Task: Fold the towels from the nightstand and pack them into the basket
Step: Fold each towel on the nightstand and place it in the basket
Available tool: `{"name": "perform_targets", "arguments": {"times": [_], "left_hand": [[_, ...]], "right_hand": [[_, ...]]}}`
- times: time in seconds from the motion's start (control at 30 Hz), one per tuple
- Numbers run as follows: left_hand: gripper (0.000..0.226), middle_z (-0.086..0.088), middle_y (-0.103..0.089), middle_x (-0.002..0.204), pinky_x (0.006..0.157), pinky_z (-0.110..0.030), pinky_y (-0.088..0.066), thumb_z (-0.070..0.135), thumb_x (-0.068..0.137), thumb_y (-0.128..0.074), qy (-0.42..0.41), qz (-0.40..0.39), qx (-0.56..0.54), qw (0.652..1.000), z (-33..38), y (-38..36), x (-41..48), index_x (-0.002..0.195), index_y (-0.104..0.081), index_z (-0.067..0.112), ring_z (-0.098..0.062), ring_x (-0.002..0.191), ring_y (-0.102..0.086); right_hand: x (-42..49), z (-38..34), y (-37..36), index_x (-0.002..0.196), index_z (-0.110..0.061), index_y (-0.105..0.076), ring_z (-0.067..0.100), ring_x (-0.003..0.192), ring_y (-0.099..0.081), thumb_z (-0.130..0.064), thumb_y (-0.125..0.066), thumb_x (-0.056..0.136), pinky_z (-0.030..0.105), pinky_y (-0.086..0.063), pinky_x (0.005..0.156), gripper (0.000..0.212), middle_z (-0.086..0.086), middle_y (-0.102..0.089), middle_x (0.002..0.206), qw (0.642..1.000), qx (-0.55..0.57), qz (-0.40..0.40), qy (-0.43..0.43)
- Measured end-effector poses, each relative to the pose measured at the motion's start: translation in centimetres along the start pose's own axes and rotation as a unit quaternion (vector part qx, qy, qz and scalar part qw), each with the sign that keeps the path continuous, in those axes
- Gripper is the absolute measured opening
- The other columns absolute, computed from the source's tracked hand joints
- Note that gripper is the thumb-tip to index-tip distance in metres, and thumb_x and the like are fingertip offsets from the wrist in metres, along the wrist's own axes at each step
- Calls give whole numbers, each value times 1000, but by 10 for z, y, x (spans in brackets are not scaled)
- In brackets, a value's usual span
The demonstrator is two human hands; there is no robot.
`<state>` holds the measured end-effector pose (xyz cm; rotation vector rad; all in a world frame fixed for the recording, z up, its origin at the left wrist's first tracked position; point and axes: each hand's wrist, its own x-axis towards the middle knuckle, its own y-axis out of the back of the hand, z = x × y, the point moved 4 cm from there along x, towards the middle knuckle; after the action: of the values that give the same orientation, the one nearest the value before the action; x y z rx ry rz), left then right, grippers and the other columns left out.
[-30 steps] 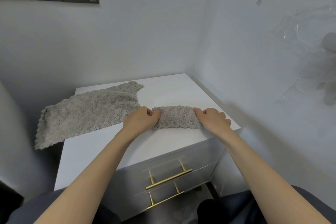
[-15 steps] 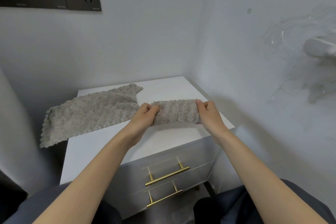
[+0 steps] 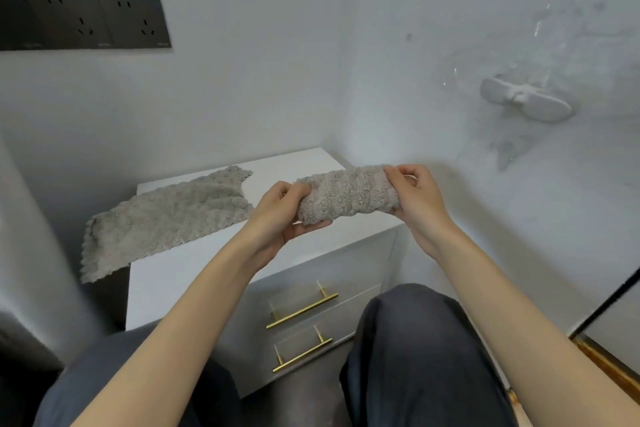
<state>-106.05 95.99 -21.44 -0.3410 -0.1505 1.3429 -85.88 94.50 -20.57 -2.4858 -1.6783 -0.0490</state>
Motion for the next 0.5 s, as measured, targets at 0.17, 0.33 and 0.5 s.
{"name": "perform_targets", "arguments": {"times": [0.17,0.33,0.5], "left_hand": [[6,-8,-61,88,59,-30,-57,9,89,-53,27,-39,19,999,-6,-27,-25,89,-49,6,-21,73,-71],[9,-5,-52,81,59,-32,-57,6,87,-53,71,-125,92,985,-20,-53,-52,81,-48,10,-17,65,-64],[22,-2,-71,89,67,-29,-59,4,82,-56,168,-299,223,912,-49,-94,-84,103,-62,10,-14,83,-69]], "right_hand": [[-29,-10,37,99,-14,-53,12,77,-62,-22,-57,96,25,-54,56,10,0,-63,93,1000,3,4,-20],[-67,-7,79,94,-17,-53,13,78,-61,-23,-56,95,30,-55,64,7,0,-63,92,999,-9,-6,-34],[-113,7,136,99,-15,-59,11,82,-64,-26,-57,95,31,-55,68,12,0,-66,94,998,-5,8,-66]]}}
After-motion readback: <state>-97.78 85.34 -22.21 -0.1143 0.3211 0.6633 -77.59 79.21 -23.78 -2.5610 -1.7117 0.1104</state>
